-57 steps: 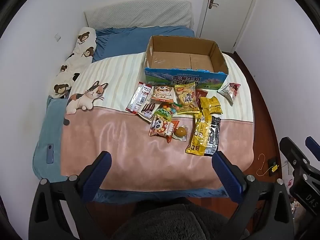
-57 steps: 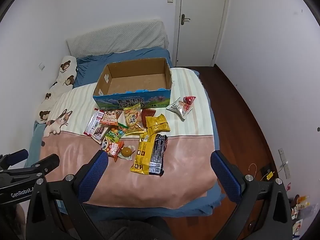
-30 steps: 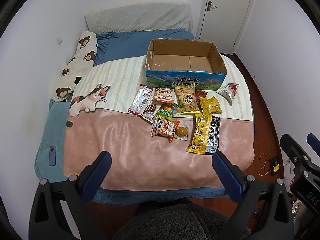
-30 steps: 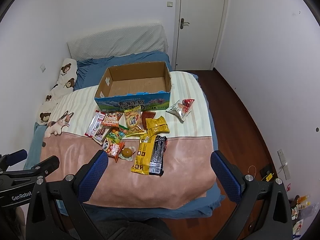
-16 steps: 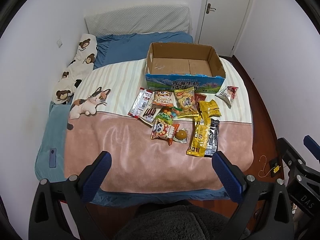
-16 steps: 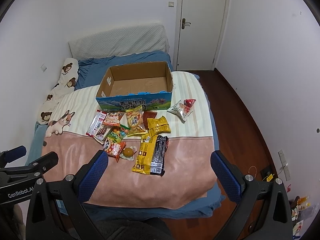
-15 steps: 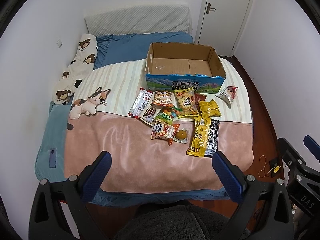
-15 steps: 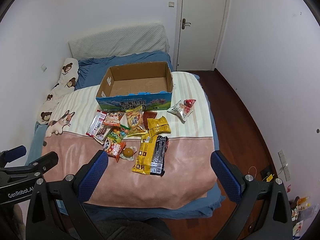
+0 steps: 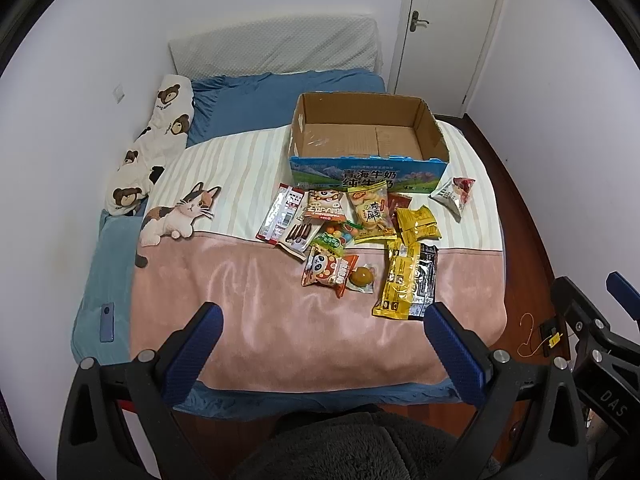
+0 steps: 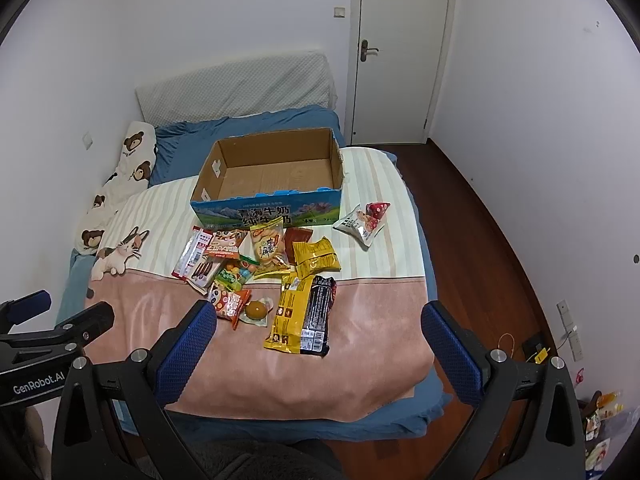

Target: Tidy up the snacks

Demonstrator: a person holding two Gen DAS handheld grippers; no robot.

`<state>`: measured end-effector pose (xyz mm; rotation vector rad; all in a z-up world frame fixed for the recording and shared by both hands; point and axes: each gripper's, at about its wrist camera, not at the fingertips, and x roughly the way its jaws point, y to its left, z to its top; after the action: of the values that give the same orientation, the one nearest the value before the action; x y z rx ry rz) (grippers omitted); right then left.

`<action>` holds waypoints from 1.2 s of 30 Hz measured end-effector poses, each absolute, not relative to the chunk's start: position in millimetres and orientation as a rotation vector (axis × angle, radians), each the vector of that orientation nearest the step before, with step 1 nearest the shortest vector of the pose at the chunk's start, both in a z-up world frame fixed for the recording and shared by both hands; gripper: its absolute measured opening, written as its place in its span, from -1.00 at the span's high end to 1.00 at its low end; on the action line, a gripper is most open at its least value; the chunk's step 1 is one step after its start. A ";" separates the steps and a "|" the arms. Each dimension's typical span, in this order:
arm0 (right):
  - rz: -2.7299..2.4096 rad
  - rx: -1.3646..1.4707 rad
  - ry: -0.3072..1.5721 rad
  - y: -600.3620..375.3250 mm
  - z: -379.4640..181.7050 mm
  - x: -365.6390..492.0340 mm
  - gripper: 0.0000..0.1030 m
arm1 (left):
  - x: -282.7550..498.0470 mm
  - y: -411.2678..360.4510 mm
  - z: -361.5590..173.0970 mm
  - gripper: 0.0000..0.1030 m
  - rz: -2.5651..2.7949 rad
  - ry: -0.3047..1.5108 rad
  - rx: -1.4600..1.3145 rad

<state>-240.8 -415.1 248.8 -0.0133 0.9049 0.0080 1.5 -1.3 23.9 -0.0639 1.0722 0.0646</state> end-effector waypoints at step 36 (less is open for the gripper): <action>0.010 -0.003 0.897 -414.2 250.8 -240.2 -1.00 | 3.9 -4.3 26.6 -1.00 0.061 1.069 -0.066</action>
<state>-240.2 -414.2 250.8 -0.0025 0.8971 0.0103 3.9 -4.3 26.6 -0.0660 1.0695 0.0615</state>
